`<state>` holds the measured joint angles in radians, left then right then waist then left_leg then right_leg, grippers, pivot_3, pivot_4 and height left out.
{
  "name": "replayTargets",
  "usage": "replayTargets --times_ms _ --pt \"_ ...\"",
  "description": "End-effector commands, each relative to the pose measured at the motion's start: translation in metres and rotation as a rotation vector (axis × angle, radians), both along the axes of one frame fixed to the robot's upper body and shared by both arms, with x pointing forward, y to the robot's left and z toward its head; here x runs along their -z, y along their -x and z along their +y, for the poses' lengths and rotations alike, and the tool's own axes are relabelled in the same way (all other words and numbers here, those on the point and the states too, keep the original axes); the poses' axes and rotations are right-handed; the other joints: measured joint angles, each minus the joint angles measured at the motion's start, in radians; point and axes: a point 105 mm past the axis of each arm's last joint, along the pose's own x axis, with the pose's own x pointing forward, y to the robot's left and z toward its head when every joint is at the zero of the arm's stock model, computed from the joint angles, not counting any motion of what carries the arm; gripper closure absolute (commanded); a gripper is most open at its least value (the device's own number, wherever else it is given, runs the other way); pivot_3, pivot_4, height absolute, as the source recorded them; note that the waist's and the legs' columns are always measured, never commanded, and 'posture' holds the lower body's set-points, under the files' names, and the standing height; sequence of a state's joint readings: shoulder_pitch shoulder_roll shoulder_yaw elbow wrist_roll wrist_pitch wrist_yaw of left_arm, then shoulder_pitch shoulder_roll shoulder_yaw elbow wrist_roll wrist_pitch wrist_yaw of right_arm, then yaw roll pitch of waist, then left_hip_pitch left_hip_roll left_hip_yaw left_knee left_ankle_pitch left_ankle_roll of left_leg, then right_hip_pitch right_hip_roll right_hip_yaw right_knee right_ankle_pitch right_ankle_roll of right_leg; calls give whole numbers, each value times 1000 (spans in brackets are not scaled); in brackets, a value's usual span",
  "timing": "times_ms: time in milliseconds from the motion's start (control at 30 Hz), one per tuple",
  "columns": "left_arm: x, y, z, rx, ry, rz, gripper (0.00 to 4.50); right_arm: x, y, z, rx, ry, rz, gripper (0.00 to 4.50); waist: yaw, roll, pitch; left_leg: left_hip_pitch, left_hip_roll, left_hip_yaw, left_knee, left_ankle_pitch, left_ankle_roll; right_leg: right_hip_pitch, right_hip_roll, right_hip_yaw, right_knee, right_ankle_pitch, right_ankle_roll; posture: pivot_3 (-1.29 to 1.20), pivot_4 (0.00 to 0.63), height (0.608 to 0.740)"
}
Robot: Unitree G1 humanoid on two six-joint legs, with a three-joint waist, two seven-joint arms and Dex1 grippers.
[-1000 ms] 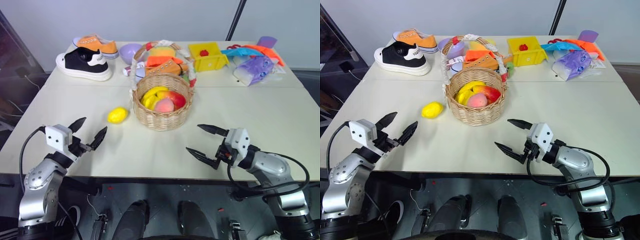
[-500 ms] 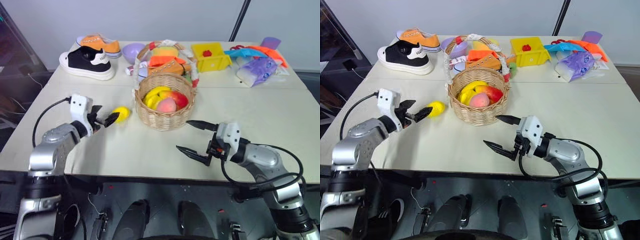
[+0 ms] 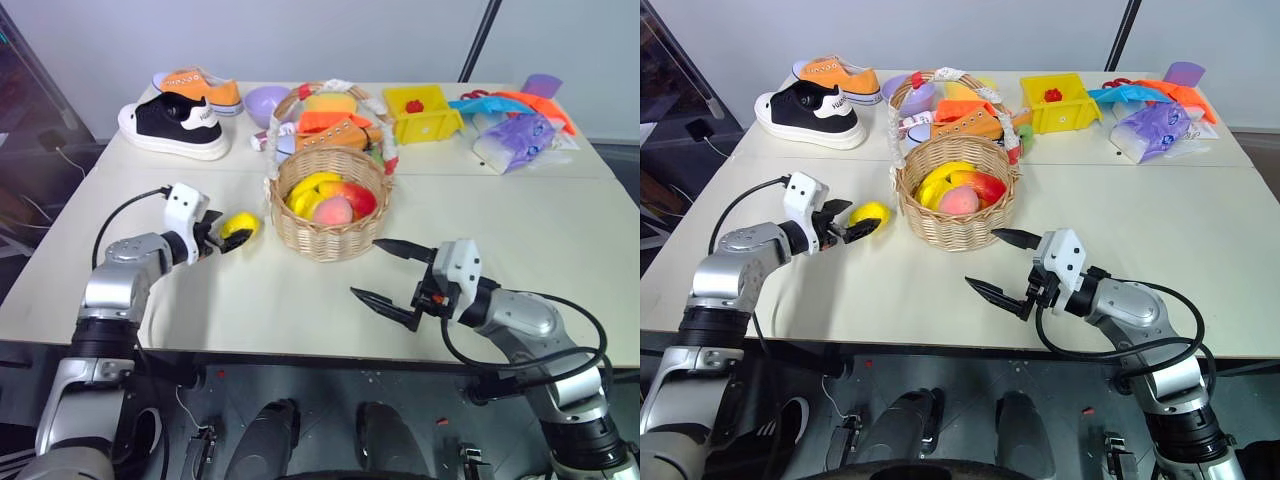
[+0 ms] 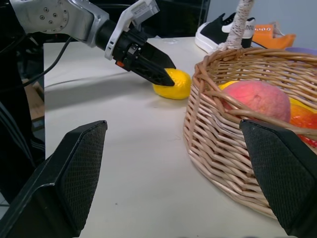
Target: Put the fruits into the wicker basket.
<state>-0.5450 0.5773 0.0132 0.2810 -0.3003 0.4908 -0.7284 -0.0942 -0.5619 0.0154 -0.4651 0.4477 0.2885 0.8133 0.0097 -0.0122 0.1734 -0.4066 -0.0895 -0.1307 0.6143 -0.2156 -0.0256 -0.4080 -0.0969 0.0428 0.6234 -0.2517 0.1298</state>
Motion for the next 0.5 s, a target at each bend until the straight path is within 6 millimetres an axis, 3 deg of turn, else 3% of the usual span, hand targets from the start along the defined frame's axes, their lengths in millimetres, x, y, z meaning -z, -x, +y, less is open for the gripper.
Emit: replayTargets --times_ms 33,200,300,367,400,500 --pt "-2 -3 -5 30 -48 -26 0 -18 5 8 -23 -18 -65 32 -3 0 0 0 0 0 0 0 0 0 0 0 1 0 0 0 150 740" --pt "0 -12 -11 27 -59 -59 0 -22 0 9 -7 -26 -60 32 0 0 0 0 0 0 0 0 0 -1 0 0 2 0 0 0 150 740" --pt "0 -16 -11 7 -36 -65 900 -23 -2 10 -6 -24 -58 0 0 0 0 0 0 0 1 0 0 -1 0 0 2 0 0 0 150 740" --pt "-2 -16 -12 2 -23 -78 1945 -23 -2 10 -7 -24 -56 0 -1 0 0 0 0 0 1 0 0 -1 0 0 2 0 1 0 150 740" --pt "-2 -16 -12 5 -39 -88 2229 -23 -2 10 -7 -24 -55 0 -1 0 0 0 0 0 1 0 0 -1 0 0 2 1 1 0 150 740" --pt "-4 -12 -6 1 -52 -101 2270 -24 -4 9 -2 -20 -61 0 -2 0 0 0 0 0 1 0 0 -1 0 0 3 1 1 0 150 740"
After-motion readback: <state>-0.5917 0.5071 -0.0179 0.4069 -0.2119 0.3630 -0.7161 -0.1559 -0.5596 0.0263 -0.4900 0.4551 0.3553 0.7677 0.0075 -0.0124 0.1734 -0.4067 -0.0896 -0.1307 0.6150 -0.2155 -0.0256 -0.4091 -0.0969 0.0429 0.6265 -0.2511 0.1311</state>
